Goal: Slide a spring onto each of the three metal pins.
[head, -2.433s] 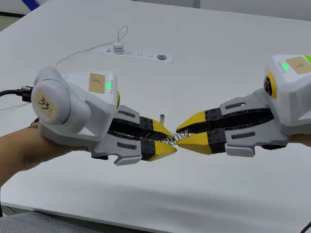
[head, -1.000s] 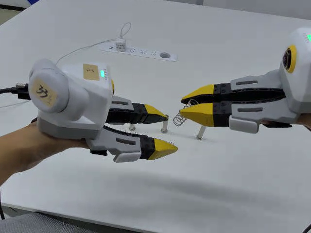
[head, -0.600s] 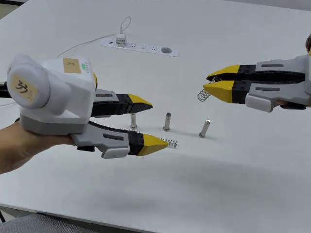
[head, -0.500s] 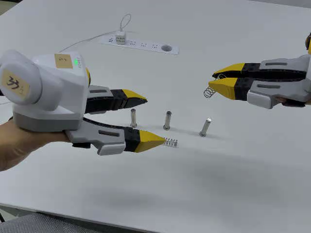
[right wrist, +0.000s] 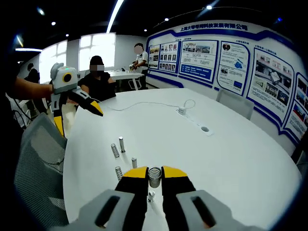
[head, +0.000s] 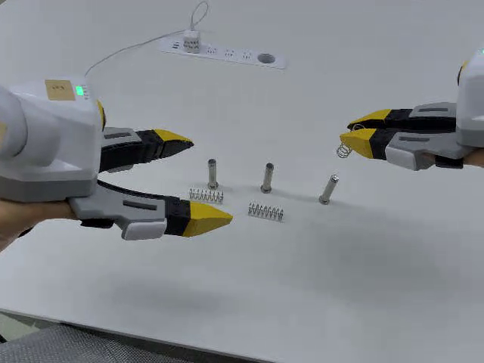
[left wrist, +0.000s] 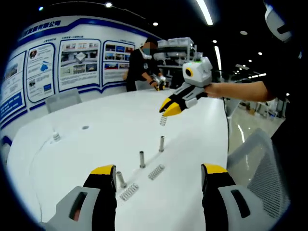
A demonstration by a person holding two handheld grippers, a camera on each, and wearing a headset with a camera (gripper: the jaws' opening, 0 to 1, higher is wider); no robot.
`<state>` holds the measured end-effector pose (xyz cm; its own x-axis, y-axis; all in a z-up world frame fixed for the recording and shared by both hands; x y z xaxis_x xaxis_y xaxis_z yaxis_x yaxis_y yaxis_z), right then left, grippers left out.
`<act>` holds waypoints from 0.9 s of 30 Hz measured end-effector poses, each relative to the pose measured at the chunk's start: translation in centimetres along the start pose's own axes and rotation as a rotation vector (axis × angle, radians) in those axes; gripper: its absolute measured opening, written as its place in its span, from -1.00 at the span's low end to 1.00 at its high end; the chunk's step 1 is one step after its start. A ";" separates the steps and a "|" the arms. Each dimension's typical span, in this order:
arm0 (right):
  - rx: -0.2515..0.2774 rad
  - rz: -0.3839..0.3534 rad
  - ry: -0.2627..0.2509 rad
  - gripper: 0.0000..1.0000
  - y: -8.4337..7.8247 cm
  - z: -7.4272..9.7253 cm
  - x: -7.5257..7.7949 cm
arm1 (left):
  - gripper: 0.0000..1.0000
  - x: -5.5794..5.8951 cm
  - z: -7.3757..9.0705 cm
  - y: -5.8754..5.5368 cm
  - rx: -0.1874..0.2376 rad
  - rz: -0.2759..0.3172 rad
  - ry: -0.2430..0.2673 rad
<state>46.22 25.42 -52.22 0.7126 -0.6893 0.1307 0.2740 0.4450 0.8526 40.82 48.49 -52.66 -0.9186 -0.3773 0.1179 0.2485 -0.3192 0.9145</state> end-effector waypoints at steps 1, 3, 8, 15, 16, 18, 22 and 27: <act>-0.004 -0.001 0.000 -0.79 -0.2 -0.1 0.1 | 0.51 -0.2 0.1 -0.1 -0.001 -0.001 0.013; -0.019 -0.017 0.001 -0.79 -0.8 -0.4 0.4 | 0.57 -0.6 0.4 -0.1 0.002 0.010 0.032; -0.025 -0.054 0.011 -0.79 -1.4 -0.9 0.5 | 0.70 -1.5 1.0 -0.1 0.021 0.032 0.080; -0.055 -0.058 0.026 -0.79 -2.3 -1.6 -0.1 | 0.78 -1.8 1.3 -0.3 0.020 0.040 0.095; -0.061 -0.054 0.029 -0.79 -2.4 -1.7 -0.2 | 0.79 -1.8 1.4 -0.3 0.023 0.043 0.095; -0.067 -0.054 0.032 -0.79 -2.6 -1.9 -0.2 | 0.82 -1.7 1.4 -0.3 0.022 0.044 0.098; -0.088 -0.056 0.047 -0.79 -3.1 -2.1 -0.4 | 0.86 -1.8 1.6 -0.7 -0.006 0.022 0.103; -0.108 -0.047 0.055 -0.79 -3.7 -2.6 -0.7 | 0.92 -2.0 1.8 -0.6 0.000 0.027 0.120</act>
Point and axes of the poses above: the centre of the closed fingertips' face, and the gripper's own axes: z roughly backward along the fingers, x roughly to its right, y roughly out of its top, the point moved 5 cm from there along z, roughly backward along the fingers, and after that the axes turned 4 degrees about -y, right-handed, at the moved point
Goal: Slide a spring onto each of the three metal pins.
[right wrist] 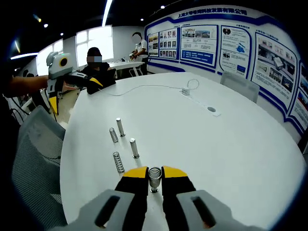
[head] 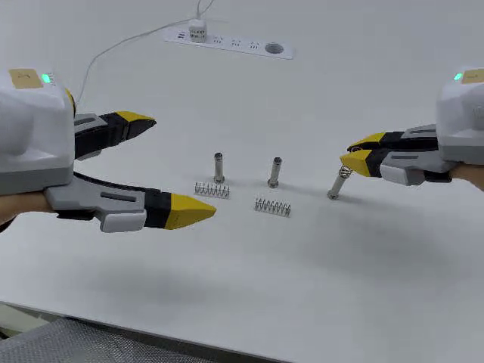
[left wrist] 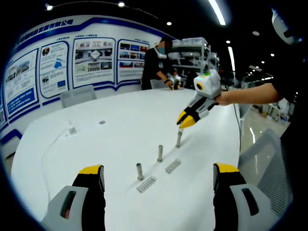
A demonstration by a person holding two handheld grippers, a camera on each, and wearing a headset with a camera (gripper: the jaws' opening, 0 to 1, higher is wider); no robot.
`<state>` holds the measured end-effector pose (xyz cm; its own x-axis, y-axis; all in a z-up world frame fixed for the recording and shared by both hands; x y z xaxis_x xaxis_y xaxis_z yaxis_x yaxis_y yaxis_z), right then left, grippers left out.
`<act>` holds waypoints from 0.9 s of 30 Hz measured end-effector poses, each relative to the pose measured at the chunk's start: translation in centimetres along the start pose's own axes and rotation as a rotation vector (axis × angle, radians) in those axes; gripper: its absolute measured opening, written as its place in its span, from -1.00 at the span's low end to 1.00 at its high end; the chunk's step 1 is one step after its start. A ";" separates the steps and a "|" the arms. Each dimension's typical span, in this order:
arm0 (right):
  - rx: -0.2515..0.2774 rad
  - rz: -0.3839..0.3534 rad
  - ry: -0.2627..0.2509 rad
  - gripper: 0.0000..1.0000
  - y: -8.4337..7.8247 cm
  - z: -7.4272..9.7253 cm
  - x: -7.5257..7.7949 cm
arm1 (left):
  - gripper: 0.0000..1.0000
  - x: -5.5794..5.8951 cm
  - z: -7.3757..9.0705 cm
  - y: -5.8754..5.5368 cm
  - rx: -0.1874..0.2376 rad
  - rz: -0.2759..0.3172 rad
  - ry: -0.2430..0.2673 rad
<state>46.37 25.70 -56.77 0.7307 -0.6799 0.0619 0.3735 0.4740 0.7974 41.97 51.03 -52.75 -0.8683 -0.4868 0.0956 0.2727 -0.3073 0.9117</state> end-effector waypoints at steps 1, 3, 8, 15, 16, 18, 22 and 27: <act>0.000 -0.001 0.001 -0.79 0.0 -0.1 0.0 | 0.93 -0.1 0.0 0.0 0.001 0.000 0.003; -0.003 -0.001 0.006 -0.79 -0.3 -0.3 -0.1 | 0.95 -0.2 0.2 0.0 0.004 0.002 0.012; -0.019 0.007 0.005 -0.78 -1.0 -1.0 -0.1 | 0.98 -0.4 0.5 -0.2 -0.006 0.003 0.030; -0.051 0.041 -0.005 -0.78 -2.1 -1.9 -0.1 | 1.00 -0.3 0.8 -0.4 -0.007 0.008 0.039; -0.053 0.043 -0.009 -0.78 -2.2 -2.0 -0.1 | 1.00 -0.3 0.8 -0.5 -0.010 0.007 0.038; -0.057 0.038 -0.009 -0.78 -2.3 -2.2 0.0 | 1.00 -0.2 0.8 -0.7 -0.018 0.008 0.039; -0.069 0.036 -0.009 -0.78 -2.7 -2.5 0.0 | 1.00 -0.3 1.1 -0.8 -0.019 0.012 0.044; -0.078 0.031 -0.007 -0.78 -3.0 -2.7 0.0 | 1.00 -0.5 1.5 -1.0 -0.020 0.013 0.055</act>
Point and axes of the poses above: the centre of the closed fingertips' face, and the gripper's own axes: z roughly backward along the fingers, x roughly to its right, y roughly out of its top, the point moved 5 cm from there along z, roughly backward along the fingers, and after that the axes turned 4 degrees about -y, right-handed, at the moved point
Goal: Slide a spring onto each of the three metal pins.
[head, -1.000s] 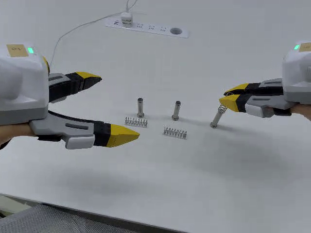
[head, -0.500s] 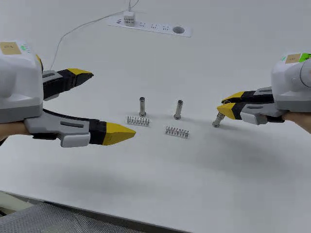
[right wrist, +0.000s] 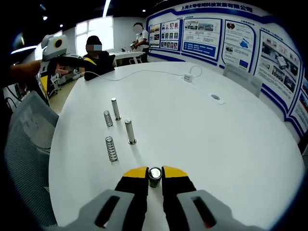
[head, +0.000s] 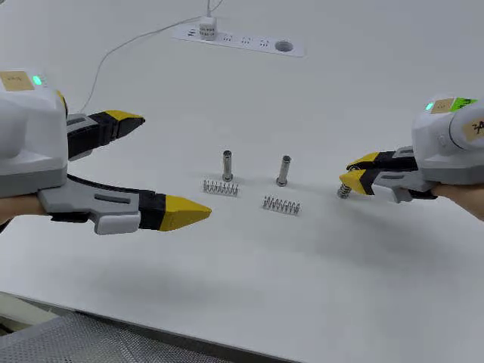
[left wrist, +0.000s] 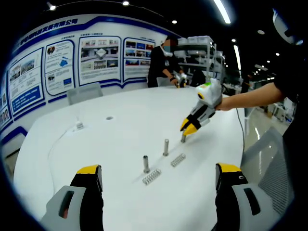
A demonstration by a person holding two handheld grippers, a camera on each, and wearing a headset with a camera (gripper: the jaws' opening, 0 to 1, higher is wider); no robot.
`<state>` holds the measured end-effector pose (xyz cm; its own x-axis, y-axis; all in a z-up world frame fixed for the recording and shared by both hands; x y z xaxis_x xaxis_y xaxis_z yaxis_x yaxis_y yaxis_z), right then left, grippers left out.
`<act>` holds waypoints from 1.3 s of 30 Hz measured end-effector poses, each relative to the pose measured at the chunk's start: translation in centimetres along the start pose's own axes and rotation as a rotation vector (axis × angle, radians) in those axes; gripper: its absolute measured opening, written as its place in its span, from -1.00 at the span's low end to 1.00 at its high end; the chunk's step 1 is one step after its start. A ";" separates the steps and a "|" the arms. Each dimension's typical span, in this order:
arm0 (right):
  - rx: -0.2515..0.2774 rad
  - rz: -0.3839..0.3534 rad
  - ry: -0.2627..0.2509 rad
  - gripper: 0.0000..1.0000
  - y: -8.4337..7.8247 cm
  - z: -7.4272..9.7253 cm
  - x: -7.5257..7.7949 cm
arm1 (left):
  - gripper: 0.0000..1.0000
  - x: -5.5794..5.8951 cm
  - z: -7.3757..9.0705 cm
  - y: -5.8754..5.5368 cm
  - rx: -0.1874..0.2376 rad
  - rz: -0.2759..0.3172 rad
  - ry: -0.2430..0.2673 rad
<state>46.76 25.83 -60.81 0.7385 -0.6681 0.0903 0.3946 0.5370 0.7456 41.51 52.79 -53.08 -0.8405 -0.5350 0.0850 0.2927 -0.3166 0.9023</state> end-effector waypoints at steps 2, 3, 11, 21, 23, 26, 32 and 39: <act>-0.005 0.006 0.002 -0.78 -0.1 0.0 -0.1 | 1.00 -0.1 0.2 -0.1 0.000 -0.003 0.013; -0.009 0.010 0.002 -0.78 -0.2 -0.1 -0.1 | 1.00 -0.2 0.3 -0.1 -0.001 -0.002 0.015; -0.007 0.033 0.005 -0.77 -0.4 0.0 -0.2 | 1.00 -0.1 0.7 -0.1 0.004 -0.002 0.024; 0.033 0.081 -0.004 -0.65 0.4 0.9 -0.3 | 1.00 0.2 1.8 0.0 0.006 -0.004 0.043; 0.040 0.101 -0.009 -0.64 0.8 1.4 -0.3 | 1.00 0.2 2.1 0.1 0.008 -0.005 0.050; 0.067 0.112 -0.019 -0.63 1.5 2.1 -0.3 | 1.00 0.0 2.6 0.4 0.024 -0.004 0.068; 0.143 0.127 0.003 -0.63 3.7 3.1 -1.4 | 1.00 -0.3 3.7 1.4 0.091 0.032 0.092; 0.170 0.179 0.084 -0.64 4.5 2.0 -4.4 | 1.00 -0.9 4.2 1.6 0.074 0.007 0.105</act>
Point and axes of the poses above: the centre of the closed fingertips' face, and the gripper's own axes: z roughly backward along the fingers, x roughly to its right, y roughly out of its top, the point moved 5 cm from there along z, roughly backward along the fingers, and after that the axes turned 4 degrees about -y, right-handed, at the moved point
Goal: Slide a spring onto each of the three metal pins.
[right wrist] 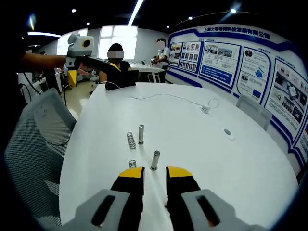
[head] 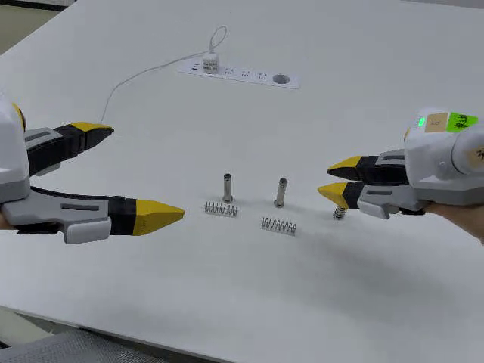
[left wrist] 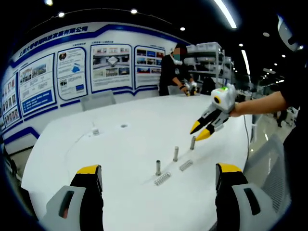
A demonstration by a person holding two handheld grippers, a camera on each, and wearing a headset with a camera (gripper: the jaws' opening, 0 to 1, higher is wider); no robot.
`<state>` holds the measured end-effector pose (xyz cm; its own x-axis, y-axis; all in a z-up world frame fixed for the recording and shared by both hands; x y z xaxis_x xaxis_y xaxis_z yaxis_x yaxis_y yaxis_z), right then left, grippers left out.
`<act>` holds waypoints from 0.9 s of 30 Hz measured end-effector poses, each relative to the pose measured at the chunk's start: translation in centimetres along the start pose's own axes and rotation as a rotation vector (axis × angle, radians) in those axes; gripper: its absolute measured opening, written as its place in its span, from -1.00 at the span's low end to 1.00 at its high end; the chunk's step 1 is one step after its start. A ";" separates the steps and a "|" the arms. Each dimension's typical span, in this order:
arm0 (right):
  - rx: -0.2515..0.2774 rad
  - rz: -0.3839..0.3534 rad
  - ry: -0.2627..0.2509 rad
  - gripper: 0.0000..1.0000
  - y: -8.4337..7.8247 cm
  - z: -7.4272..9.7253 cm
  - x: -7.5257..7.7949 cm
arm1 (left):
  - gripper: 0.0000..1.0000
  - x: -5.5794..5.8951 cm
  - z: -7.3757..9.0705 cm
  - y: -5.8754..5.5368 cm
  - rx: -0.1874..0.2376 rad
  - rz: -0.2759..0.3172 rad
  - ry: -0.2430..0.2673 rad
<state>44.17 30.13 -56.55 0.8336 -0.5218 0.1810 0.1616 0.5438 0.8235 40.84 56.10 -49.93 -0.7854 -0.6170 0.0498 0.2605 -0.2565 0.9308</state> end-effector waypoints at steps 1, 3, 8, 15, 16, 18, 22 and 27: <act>-0.007 0.000 0.011 -0.64 -0.2 -0.3 -0.3 | 1.00 -0.1 0.0 0.0 0.001 0.001 0.001; -0.023 0.008 0.029 -0.64 -0.6 -0.8 -1.0 | 1.00 -0.2 0.1 0.0 -0.002 -0.002 0.005; -0.055 0.002 0.066 -0.64 -1.8 -2.1 -1.9 | 1.00 -0.6 0.4 -0.6 -0.016 0.008 0.010; -0.077 0.015 0.078 -0.64 -2.6 -3.9 -2.5 | 0.99 -0.8 0.3 -1.1 -0.028 0.016 0.015; -0.073 0.029 0.078 -0.64 -2.9 -4.3 -2.5 | 0.99 -0.8 0.3 -1.1 -0.032 0.016 0.014; -0.094 0.017 0.084 -0.64 -3.4 -4.8 -2.5 | 0.99 -0.9 0.3 -1.3 -0.038 0.014 0.017; -0.123 0.003 0.111 -0.65 -4.3 -5.7 -2.9 | 0.99 -1.1 0.3 -1.4 -0.038 0.020 0.022; -0.137 -0.017 0.116 -0.67 -4.8 -6.5 -3.1 | 0.98 -1.2 0.2 -1.6 -0.048 0.027 0.024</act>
<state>44.23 33.39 -64.52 0.8842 -0.4567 0.0981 0.2398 0.6240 0.7437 41.24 57.34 -51.41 -0.7642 -0.6417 0.0653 0.3084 -0.2745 0.9108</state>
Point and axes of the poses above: the centre of the closed fingertips' face, and the gripper's own axes: z roughly backward along the fingers, x roughly to its right, y roughly out of its top, the point moved 5 cm from there along z, roughly backward along the fingers, and after that the axes turned 4 degrees about -y, right-handed, at the moved point
